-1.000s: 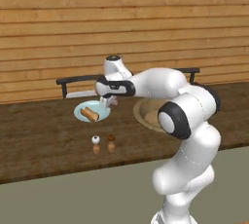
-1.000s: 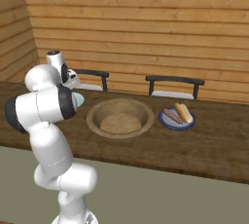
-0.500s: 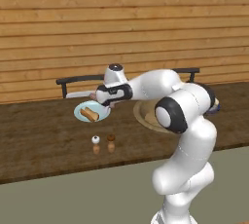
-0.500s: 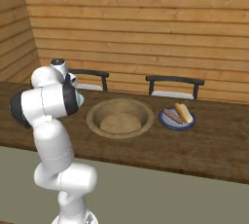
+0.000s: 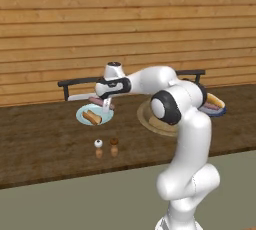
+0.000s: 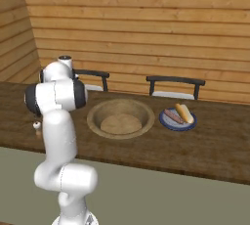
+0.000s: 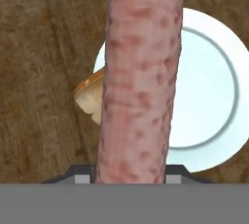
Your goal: Place one bun and one sausage from the bowl on each plate.
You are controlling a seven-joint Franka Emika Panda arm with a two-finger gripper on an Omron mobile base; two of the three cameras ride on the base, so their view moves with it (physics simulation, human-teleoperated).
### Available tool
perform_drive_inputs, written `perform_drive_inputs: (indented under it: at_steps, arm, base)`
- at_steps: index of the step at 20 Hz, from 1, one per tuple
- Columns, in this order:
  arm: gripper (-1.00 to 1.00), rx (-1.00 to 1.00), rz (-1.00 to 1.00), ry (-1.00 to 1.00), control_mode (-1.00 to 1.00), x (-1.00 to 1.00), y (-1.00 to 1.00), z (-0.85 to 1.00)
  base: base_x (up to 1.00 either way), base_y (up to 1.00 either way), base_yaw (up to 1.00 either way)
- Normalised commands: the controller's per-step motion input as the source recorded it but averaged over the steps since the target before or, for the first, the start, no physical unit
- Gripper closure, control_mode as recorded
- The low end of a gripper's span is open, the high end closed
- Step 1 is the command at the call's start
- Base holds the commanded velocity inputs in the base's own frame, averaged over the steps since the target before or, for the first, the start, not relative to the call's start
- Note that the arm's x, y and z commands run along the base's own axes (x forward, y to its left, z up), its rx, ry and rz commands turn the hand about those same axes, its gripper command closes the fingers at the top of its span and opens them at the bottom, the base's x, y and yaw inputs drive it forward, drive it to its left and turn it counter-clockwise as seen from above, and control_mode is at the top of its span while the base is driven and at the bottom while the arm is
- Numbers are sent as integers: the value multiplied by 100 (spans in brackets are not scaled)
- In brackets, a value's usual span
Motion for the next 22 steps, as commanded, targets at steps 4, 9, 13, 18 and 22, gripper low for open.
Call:
perform_drive_inputs:
  at_steps: [4,9,13,18,22]
  arm:
    - [100,-4,0,10,-100,35,8,0]
    - [100,0,-1,1,-100,21,0,-48]
    - [100,0,0,0,-100,16,4,-40]
    - [100,0,0,0,-100,18,3,-12]
    - [100,0,-3,4,-100,35,0,-3]
  base:
    - [0,0,0]
    - [0,0,0]
    - [0,0,0]
    - [0,0,0]
    - [0,0,0]
